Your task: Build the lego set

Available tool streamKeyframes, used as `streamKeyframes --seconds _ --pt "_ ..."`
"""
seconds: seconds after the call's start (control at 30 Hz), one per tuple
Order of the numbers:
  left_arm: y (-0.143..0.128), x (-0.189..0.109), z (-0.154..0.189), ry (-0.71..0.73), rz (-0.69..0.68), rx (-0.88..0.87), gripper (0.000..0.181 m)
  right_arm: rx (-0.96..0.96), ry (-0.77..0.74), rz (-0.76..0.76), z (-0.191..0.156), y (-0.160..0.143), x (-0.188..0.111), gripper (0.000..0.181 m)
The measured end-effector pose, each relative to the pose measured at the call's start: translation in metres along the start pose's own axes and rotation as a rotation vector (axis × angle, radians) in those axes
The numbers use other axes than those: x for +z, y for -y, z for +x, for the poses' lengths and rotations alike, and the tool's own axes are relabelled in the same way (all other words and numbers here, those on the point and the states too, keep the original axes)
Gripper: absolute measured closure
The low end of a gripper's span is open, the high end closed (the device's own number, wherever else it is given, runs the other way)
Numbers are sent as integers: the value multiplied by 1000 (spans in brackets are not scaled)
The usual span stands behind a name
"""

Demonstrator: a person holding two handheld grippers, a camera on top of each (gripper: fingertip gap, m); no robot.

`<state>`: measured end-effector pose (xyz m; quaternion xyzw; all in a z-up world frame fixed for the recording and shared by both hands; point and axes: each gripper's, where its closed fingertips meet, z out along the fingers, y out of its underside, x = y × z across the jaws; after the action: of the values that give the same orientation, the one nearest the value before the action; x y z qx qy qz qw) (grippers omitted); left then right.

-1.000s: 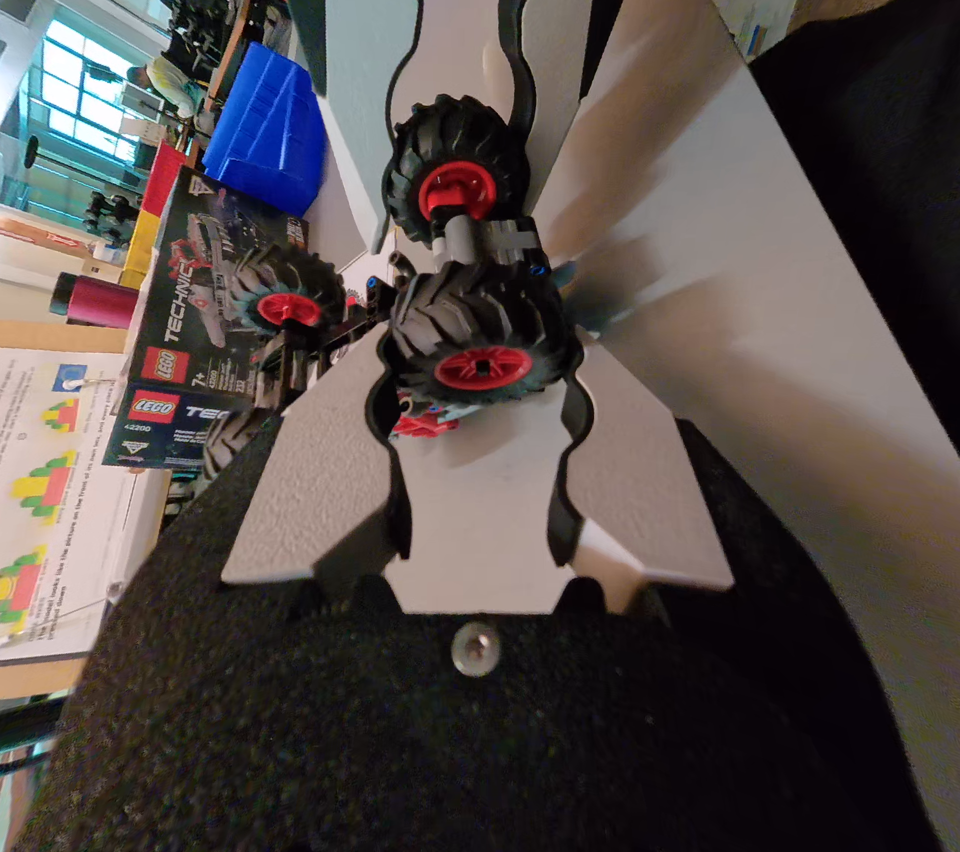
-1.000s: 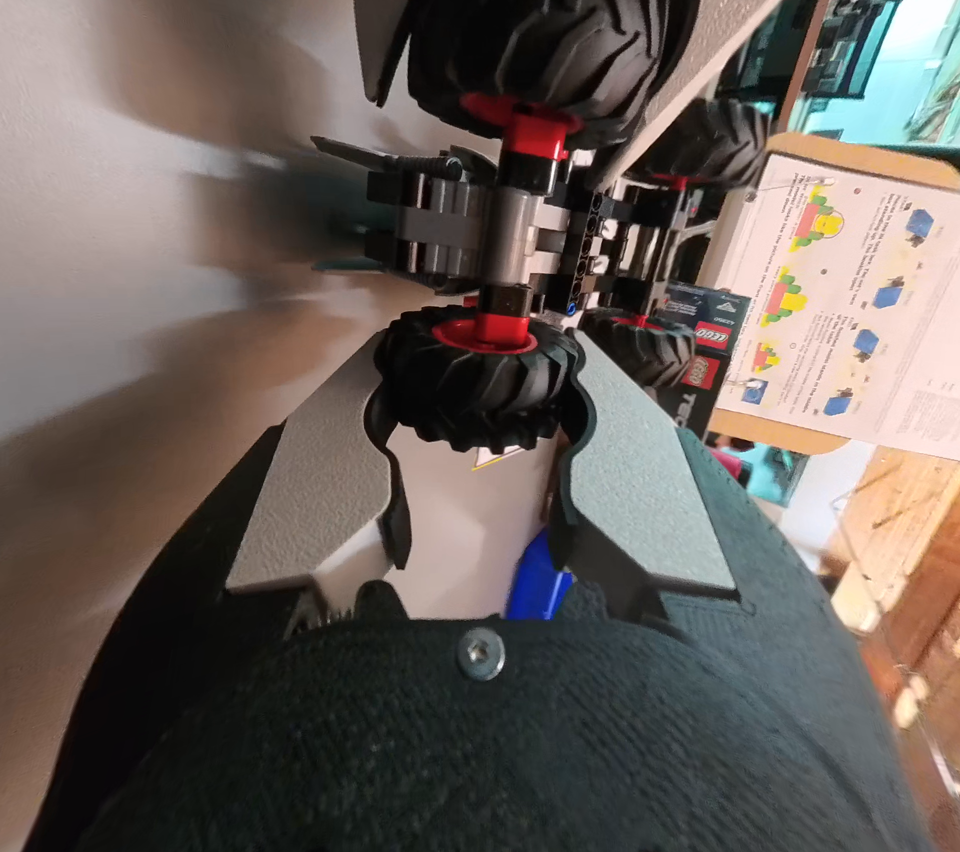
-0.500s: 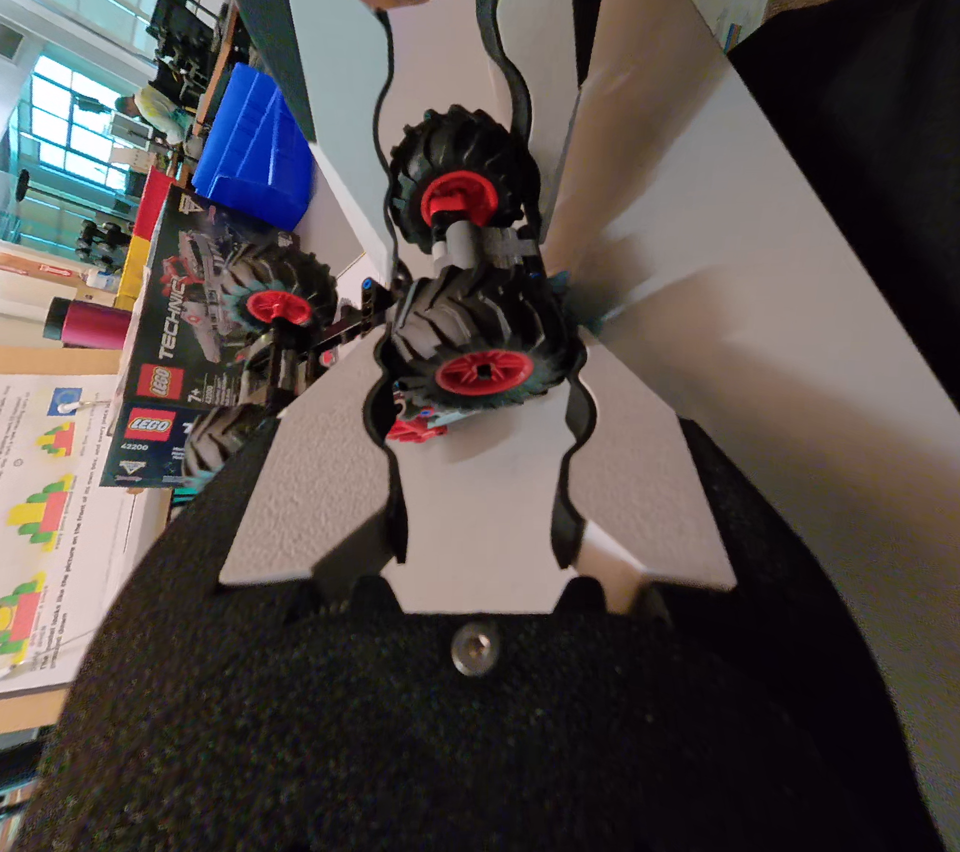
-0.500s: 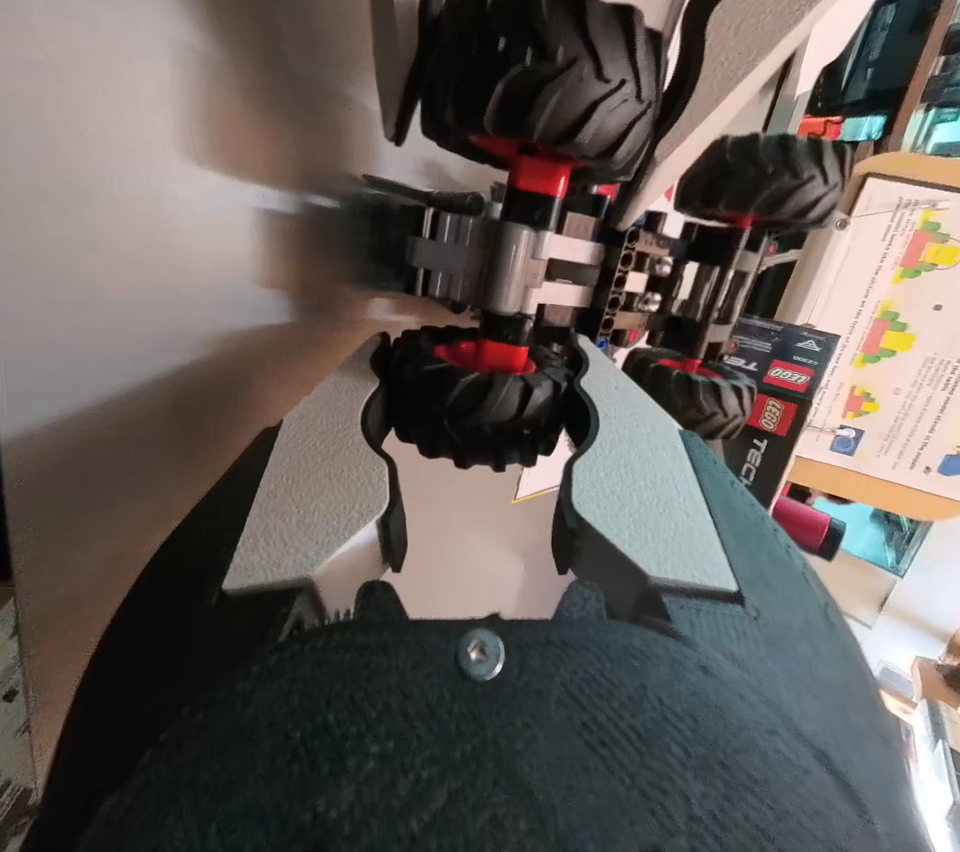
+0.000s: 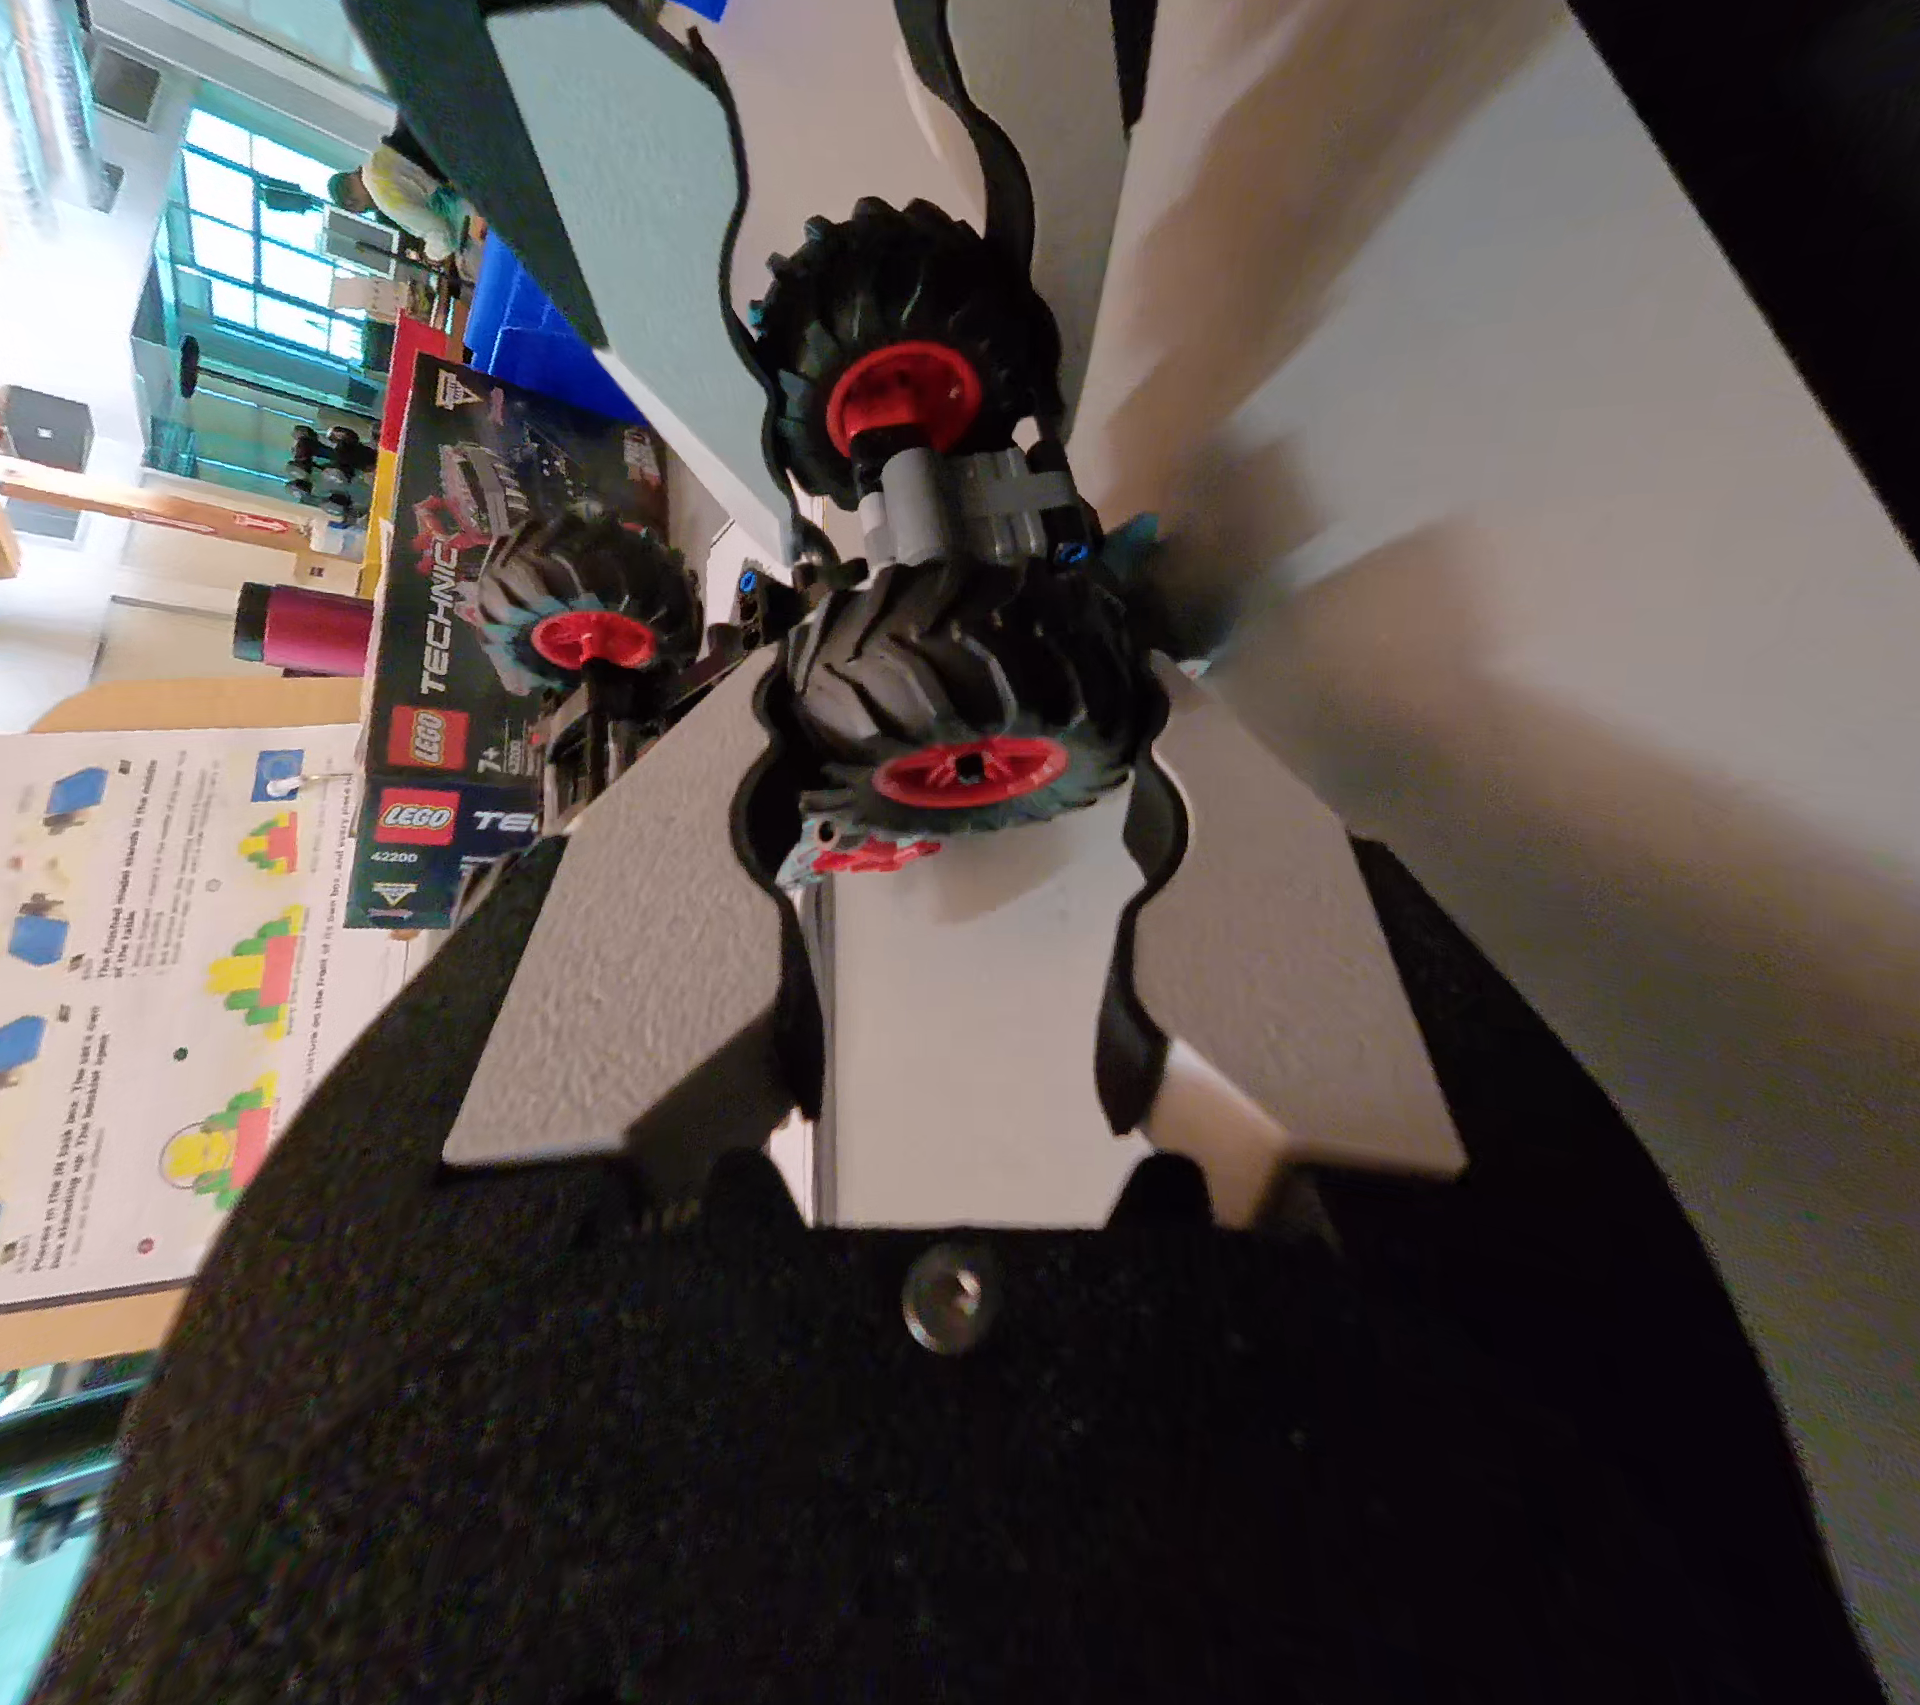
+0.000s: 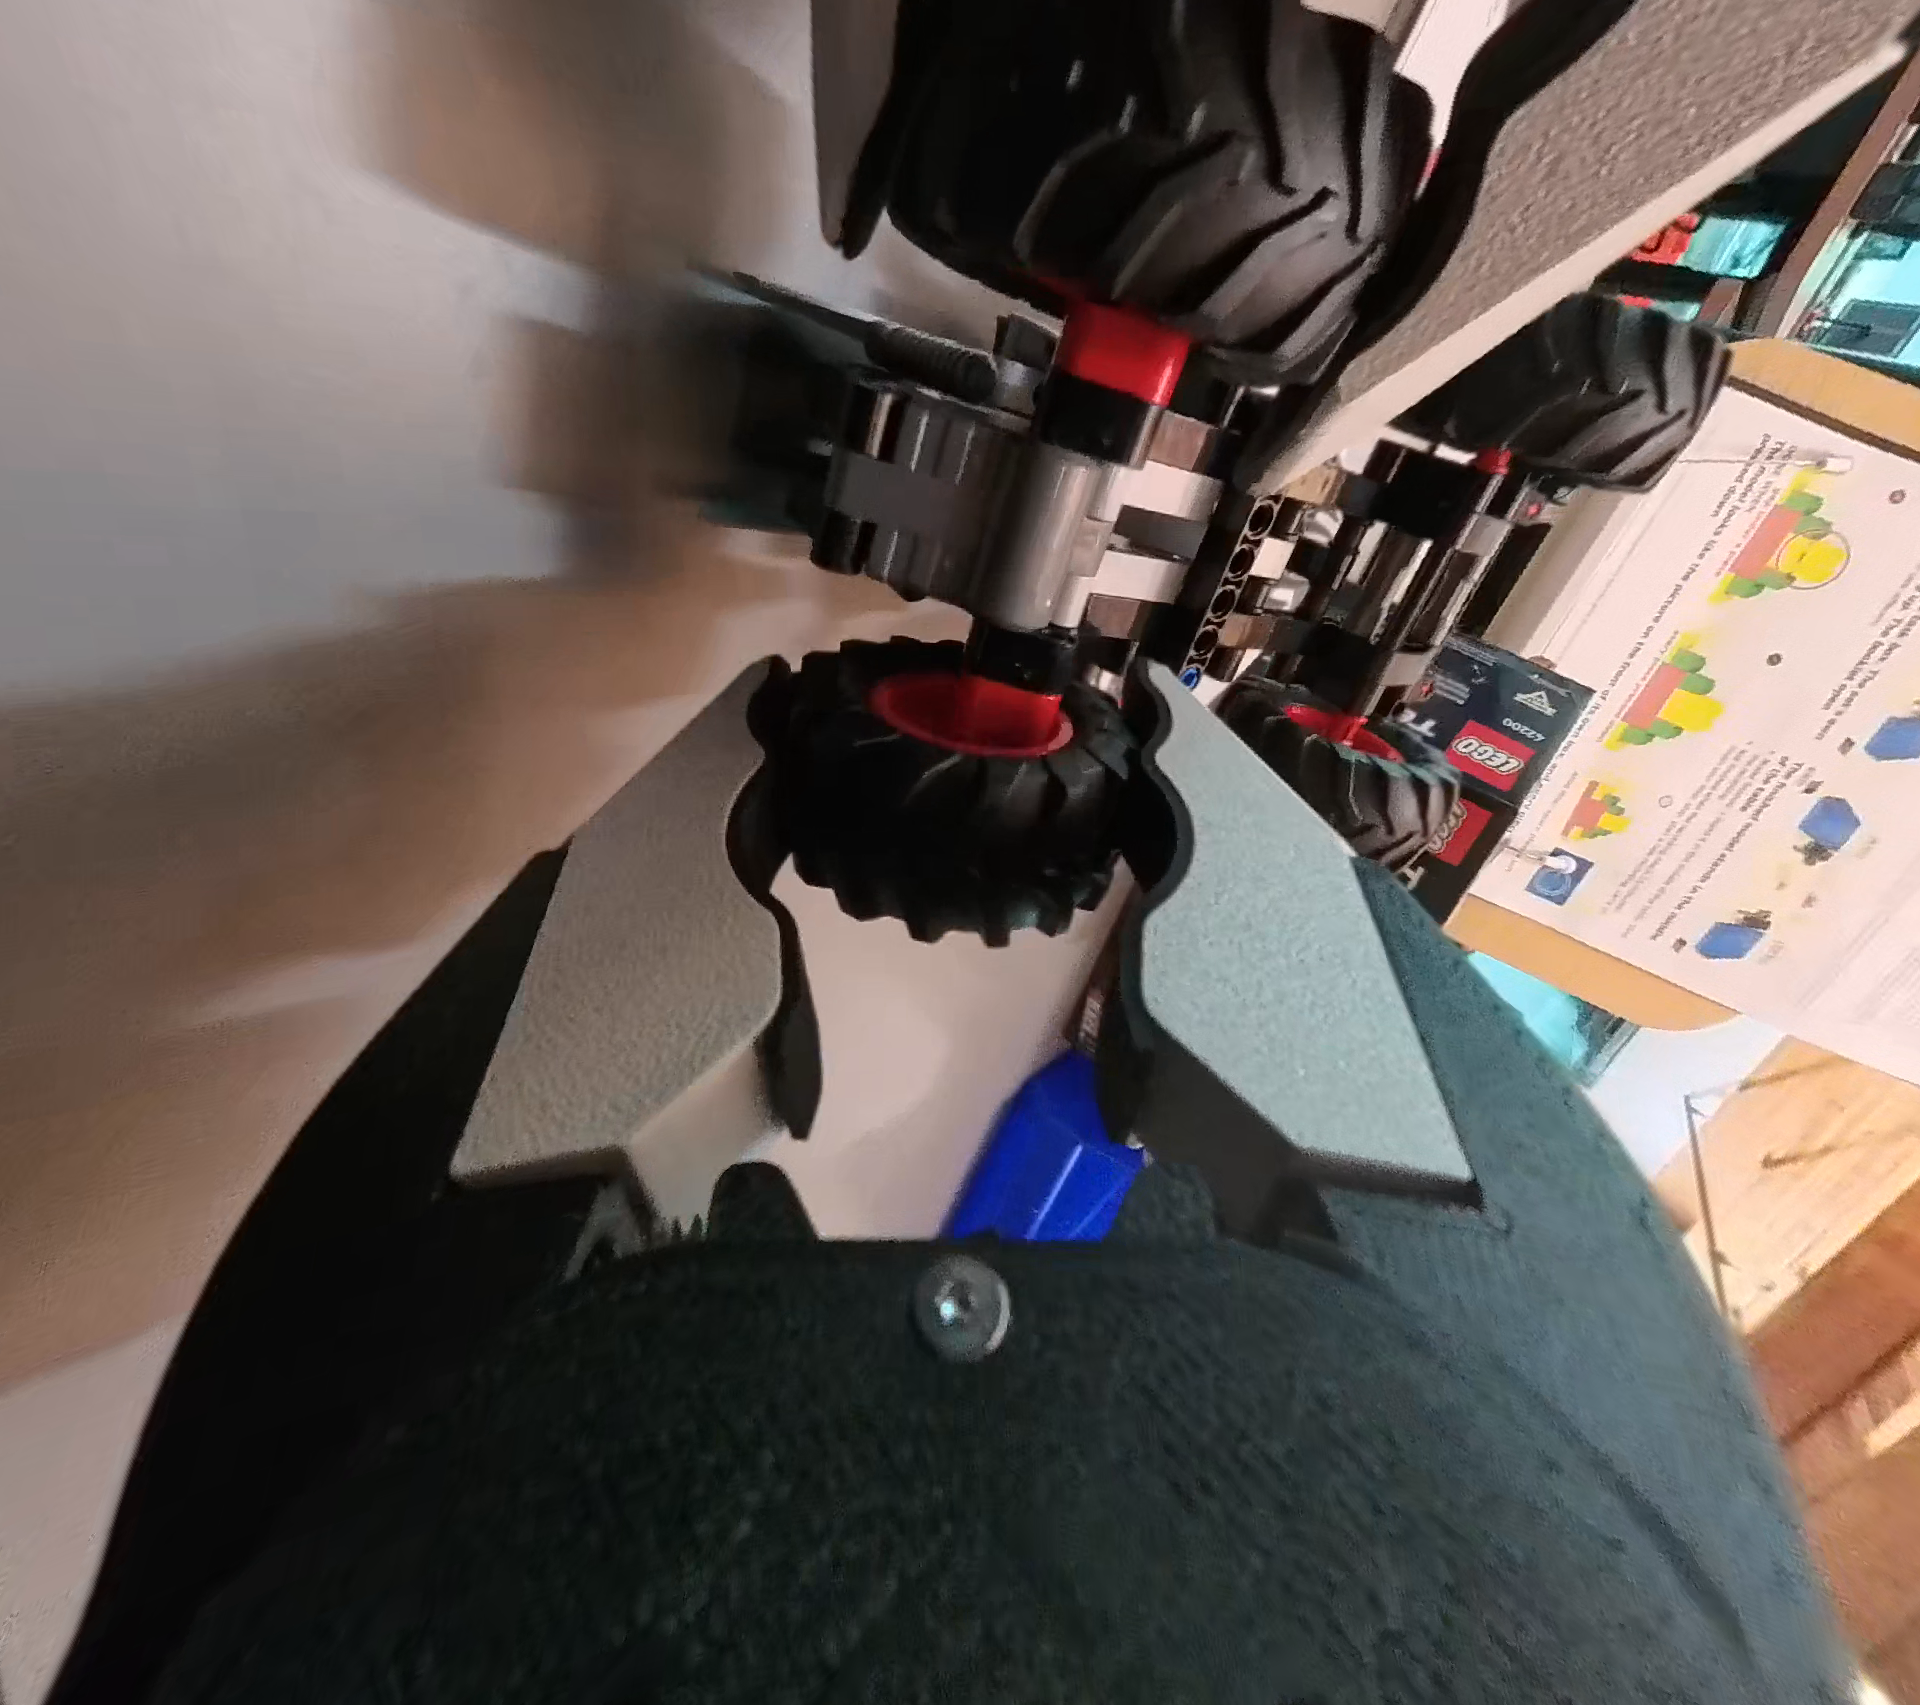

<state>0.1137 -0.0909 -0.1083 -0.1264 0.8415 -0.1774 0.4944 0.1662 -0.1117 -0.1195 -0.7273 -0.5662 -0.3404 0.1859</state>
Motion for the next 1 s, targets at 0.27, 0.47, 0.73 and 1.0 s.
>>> streamKeyframes --seconds 0.27,0.47,0.73,1.0 --pt "12 -6 -1 -13 51 -81 122 63 17 52 0 0 -9 118" --pt "16 -5 6 -55 51 -101 122 52 26 36 -7 -1 -9 118" --pt "-6 -21 5 -72 74 -268 123 152 137 -160 -23 -80 -2 118" --pt "-10 -20 -15 7 116 -244 120 536 50 158 4 -65 -5 117"
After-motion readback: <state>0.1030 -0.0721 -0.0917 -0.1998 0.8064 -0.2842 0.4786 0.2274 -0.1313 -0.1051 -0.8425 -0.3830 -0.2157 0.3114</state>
